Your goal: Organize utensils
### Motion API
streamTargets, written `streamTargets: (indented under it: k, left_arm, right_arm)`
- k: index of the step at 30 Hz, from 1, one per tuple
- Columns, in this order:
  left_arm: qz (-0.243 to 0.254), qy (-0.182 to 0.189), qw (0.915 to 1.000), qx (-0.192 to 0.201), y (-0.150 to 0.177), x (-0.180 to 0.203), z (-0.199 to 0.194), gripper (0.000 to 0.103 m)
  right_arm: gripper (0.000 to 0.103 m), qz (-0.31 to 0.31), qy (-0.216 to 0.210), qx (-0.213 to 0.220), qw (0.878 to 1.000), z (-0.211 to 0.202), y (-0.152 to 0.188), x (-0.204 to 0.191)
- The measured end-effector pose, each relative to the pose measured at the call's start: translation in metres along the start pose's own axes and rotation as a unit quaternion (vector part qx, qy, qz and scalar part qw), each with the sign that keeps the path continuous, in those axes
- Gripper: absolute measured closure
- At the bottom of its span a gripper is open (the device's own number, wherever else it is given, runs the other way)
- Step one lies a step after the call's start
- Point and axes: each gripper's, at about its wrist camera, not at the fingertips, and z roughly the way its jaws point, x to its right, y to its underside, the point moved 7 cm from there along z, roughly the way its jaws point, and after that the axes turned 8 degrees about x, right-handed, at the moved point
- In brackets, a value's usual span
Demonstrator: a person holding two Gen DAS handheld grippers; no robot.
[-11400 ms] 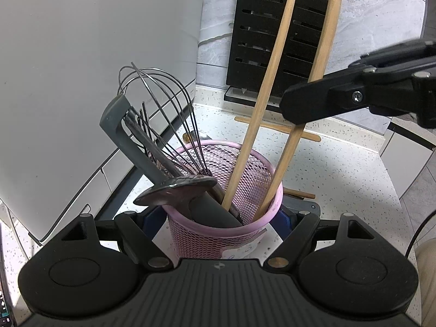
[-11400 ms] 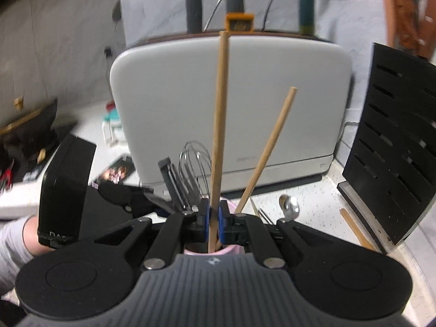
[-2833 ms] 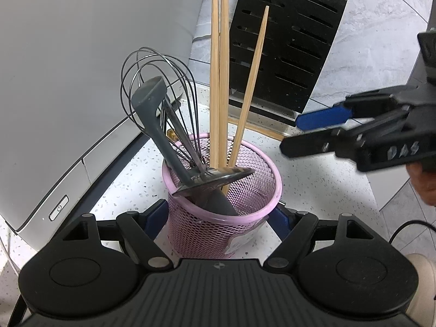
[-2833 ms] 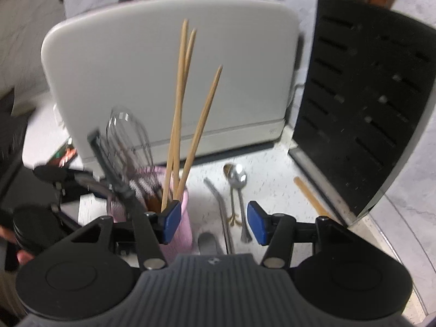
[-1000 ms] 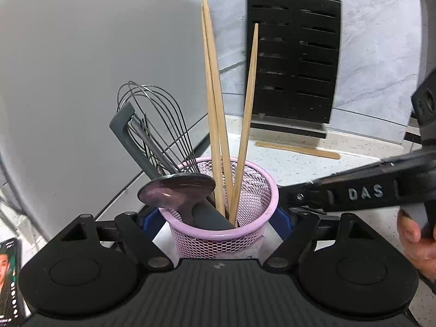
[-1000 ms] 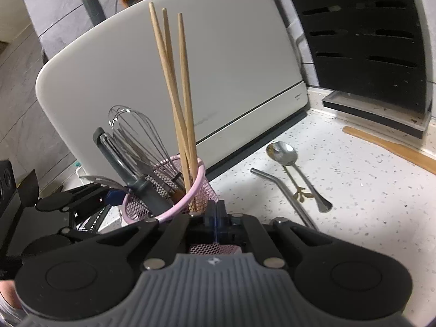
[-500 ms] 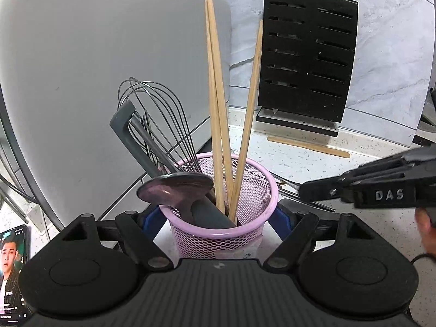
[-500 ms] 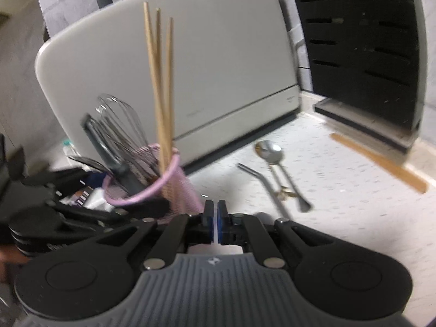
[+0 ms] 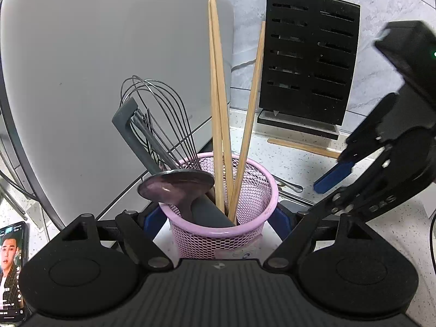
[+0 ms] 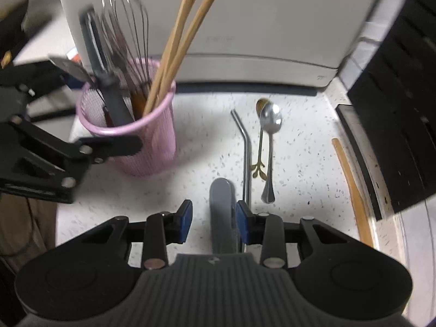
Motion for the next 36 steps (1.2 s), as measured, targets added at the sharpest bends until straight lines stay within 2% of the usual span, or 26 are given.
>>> streamTargets:
  k: [7, 16, 20, 22, 27, 36]
  left_arm:
    - [0.002, 0.006, 1.0, 0.0, 0.0, -0.001, -0.001, 0.012]
    - [0.001, 0.012, 0.9999, 0.002, 0.0, -0.002, -0.001, 0.011]
    - [0.003, 0.012, 0.9999, -0.002, -0.001, -0.002, 0.0, 0.011]
    - [0.003, 0.012, 0.9999, -0.003, -0.001, -0.001, 0.0, 0.011]
    - [0.006, 0.011, 0.9998, -0.013, -0.005, 0.0, 0.003, 0.012]
    - [0.011, 0.014, 0.9995, -0.027, -0.009, 0.001, 0.01, 0.012]
  right_arm:
    - [0.069, -0.031, -0.008, -0.058, 0.998, 0.03, -0.012, -0.007]
    - [0.07, 0.002, -0.001, -0.094, 0.996, 0.051, -0.015, 0.002]
    - [0.071, 0.022, -0.006, -0.09, 0.996, 0.053, -0.014, 0.005]
    - [0.078, 0.024, -0.01, -0.088, 0.996, 0.052, -0.013, 0.003]
    - [0.08, 0.023, -0.002, -0.076, 0.997, 0.05, -0.011, 0.002]
    - [0.081, 0.061, 0.01, -0.01, 0.998, 0.006, -0.009, 0.008]
